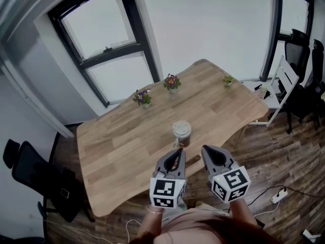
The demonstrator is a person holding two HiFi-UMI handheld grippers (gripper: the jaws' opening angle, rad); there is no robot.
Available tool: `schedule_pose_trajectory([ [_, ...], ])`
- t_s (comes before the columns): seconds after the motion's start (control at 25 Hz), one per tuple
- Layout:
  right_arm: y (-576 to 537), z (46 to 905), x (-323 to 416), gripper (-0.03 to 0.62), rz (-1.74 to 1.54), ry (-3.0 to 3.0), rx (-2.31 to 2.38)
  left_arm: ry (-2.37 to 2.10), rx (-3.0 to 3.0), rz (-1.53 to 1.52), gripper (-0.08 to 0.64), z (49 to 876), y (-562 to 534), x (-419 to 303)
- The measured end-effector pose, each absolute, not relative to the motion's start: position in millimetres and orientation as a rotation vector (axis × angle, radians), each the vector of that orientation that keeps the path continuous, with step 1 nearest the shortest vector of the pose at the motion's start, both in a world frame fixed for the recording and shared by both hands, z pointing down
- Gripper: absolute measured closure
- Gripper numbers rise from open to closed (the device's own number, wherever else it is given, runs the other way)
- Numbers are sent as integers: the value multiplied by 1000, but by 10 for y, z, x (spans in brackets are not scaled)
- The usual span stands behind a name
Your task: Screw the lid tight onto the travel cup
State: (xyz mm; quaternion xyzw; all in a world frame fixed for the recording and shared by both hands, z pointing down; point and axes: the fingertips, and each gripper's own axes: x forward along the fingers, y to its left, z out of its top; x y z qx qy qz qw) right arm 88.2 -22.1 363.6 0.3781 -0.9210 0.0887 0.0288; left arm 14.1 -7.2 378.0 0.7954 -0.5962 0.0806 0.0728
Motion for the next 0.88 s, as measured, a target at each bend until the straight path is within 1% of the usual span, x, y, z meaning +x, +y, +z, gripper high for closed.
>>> schedule_pose_trajectory([
  [0.88,-353,3677,822,592,291,-2802,1216,-1777,2369,228,558,3777,-117,-92],
])
